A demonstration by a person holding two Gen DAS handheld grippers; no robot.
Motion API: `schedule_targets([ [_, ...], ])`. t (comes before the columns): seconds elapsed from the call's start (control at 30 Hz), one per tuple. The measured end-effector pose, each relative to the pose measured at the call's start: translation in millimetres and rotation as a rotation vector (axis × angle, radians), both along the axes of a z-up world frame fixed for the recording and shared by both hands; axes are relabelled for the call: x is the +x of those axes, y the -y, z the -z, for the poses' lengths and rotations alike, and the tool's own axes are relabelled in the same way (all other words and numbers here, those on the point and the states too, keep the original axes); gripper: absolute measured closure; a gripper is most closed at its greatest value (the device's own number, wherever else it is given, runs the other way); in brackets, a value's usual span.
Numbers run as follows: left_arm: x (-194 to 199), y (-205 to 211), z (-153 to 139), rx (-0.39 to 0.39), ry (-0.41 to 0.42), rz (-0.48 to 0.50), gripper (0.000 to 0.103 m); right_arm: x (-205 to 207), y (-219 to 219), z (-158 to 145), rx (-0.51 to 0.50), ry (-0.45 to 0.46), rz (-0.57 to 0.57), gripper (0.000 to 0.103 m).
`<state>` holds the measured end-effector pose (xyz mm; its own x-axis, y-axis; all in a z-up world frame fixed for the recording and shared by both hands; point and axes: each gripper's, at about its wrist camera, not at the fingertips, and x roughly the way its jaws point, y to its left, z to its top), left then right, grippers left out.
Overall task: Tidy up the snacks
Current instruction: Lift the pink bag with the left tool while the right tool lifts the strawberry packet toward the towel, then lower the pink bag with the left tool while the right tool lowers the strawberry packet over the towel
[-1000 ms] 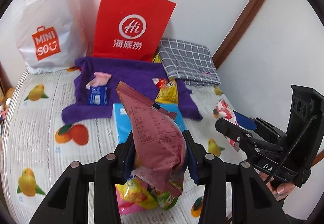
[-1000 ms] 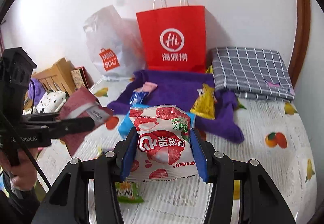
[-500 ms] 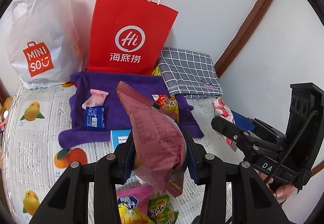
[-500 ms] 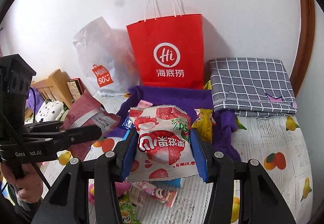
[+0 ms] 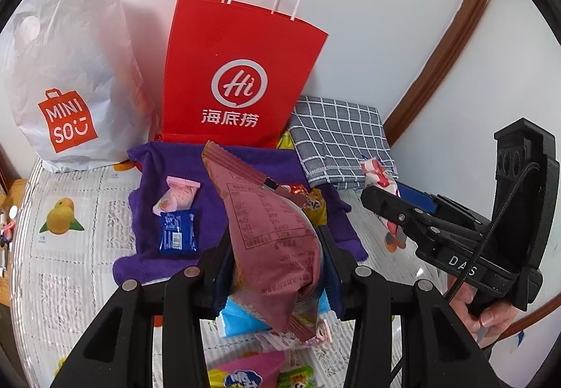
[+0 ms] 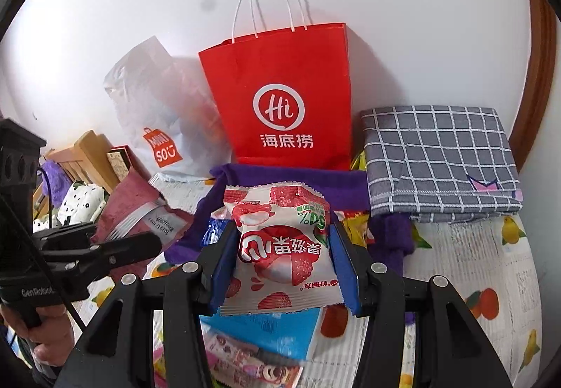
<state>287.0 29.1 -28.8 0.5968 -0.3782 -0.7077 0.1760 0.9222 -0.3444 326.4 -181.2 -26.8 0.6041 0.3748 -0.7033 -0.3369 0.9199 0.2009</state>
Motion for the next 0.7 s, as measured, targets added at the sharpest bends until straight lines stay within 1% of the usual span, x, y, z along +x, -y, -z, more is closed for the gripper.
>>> schedule_targets([
  [0.1, 8.9, -3.6, 1.7, -0.001, -0.008, -0.010, 0.062, 8.0, -8.1, -2.3, -0.018, 0.025, -0.012, 0.052],
  [0.2, 18.4, -7.3, 2.9, -0.001, -0.012, -0.023, 0.062, 17.2, -14.8, -3.4, -0.005, 0.029, -0.029, 0.052],
  [0.43, 45.2, -25.9, 13.5, -0.007, -0.040, -0.073, 0.062, 52.5, -25.8, 1.1, -0.003, -0.001, -0.037, 0.052],
  [0.6, 62.6, -39.5, 19.0, -0.015, -0.051, -0.103, 0.062, 68.9, -27.9, 15.3, -0.004, -0.012, -0.047, 0.052],
  [0.7, 73.2, -43.7, 27.9, -0.026, -0.068, -0.110, 0.062, 80.9, -27.1, 31.5, -0.004, -0.057, -0.048, 0.052],
])
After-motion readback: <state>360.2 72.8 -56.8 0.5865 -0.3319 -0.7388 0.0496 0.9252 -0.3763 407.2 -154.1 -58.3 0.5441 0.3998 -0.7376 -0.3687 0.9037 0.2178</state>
